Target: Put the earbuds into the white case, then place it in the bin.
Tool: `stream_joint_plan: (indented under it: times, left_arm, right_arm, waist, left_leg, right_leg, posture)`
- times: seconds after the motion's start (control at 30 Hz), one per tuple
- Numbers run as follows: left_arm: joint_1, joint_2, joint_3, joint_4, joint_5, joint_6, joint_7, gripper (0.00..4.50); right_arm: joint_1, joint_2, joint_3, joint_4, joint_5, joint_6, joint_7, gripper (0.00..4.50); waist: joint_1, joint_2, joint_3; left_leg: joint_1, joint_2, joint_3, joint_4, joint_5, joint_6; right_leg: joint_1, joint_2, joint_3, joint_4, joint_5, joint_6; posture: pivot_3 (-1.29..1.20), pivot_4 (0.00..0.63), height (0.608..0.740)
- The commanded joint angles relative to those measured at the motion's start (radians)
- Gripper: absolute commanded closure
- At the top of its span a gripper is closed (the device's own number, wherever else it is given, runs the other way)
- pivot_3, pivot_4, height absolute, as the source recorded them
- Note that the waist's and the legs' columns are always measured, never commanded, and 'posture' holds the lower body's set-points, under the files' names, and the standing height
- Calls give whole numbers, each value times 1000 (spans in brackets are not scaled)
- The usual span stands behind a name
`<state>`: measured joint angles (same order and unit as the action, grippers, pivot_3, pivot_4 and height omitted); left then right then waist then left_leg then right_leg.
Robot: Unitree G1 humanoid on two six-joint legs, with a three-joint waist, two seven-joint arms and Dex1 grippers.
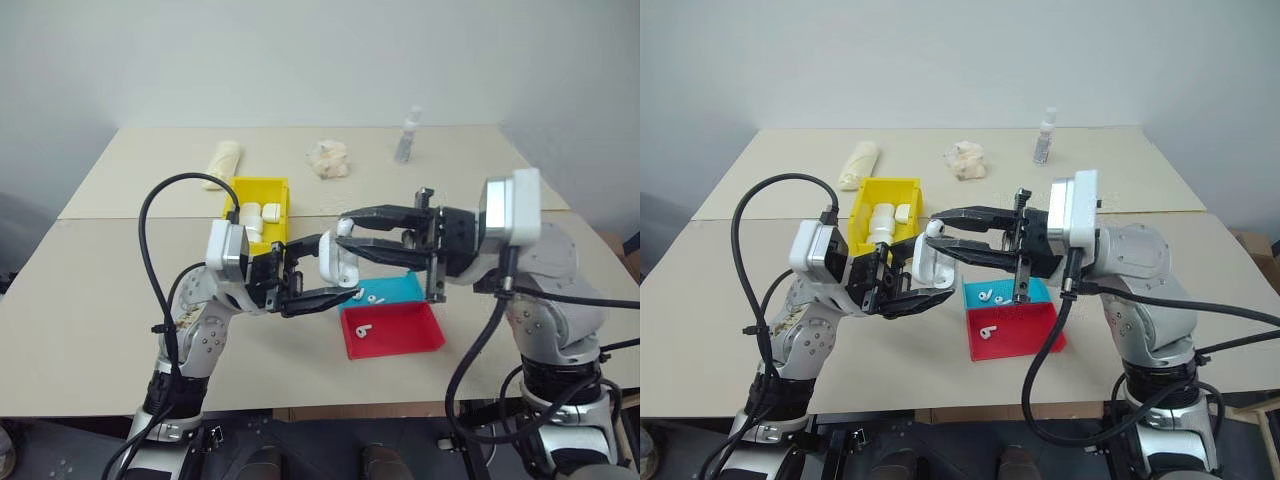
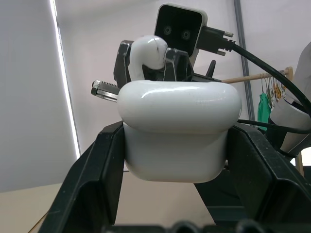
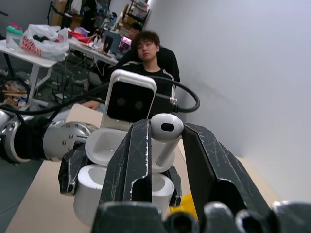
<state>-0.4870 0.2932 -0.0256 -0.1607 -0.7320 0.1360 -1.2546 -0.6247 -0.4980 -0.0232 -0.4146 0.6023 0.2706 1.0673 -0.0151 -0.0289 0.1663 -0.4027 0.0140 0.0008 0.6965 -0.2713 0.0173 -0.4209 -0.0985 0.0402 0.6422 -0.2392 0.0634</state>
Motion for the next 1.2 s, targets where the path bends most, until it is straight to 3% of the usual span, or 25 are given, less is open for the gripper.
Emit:
stream_joint_plan:
  times: [0.03, 0.47, 0.57, 0.67, 0.87, 1.03, 1.2]
  left_arm:
    - [-13, 6, 1, -28, 0, -5, 0, 1707]
    - [-14, 3, 5, -23, 12, -14, 7, 1707]
    - [-14, 2, 5, -25, 12, -13, 7, 1707]
    - [-17, 5, 3, -21, 16, -11, 6, 1707]
    - [-10, 25, 7, 7, 41, -16, 1, 1707]
    - [38, 89, 29, 46, 90, -53, -30, 1707]
    - [117, 168, 56, 57, 129, -88, -47, 1707]
  right_arm:
    - [7, -8, 1, -2, -11, -33, -3, 3428]
    - [35, -36, 14, 14, -13, -55, 17, 3428]
    - [40, -37, 20, 13, -26, -85, 27, 2778]
    - [47, -43, 24, 10, -36, -110, 40, 1827]
    - [56, -75, -5, 0, -22, -127, 62, 1827]
    - [-2, -239, -68, 39, 16, -5, 93, 1827]
    - [-198, -402, 114, 228, -179, 79, 189, 1827]
  waist:
    - [0, 0, 0]
    - [0, 0, 0]
    - [1, 0, 0]
    - [0, 0, 0]
    - [1, 0, 0]
    - [0, 0, 0]
    - [-8, 1, 0]
  left_leg:
    - [0, 0, 0, 0, 0, 0]
    - [0, 0, 0, 0, 0, 0]
    - [0, 0, 0, 0, 0, 0]
    - [0, 0, 0, 0, 0, 0]
    - [0, 0, 0, 0, 0, 0]
    - [0, 0, 0, 0, 0, 0]
    - [2, 0, 2, -1, 0, 0]
  right_leg:
    - [0, 0, 0, 0, 0, 0]
    - [0, 0, 0, 0, 0, 0]
    - [0, 0, 0, 0, 0, 0]
    - [0, 0, 0, 0, 0, 0]
    - [0, 0, 0, 0, 0, 0]
    - [0, 0, 0, 0, 0, 0]
    - [0, 0, 1, -2, 0, 0]
  posture:
    - [0, 150, 740]
    - [0, 150, 740]
    - [0, 150, 740]
    - [0, 150, 740]
    - [0, 150, 740]
    - [0, 150, 740]
    - [0, 150, 740]
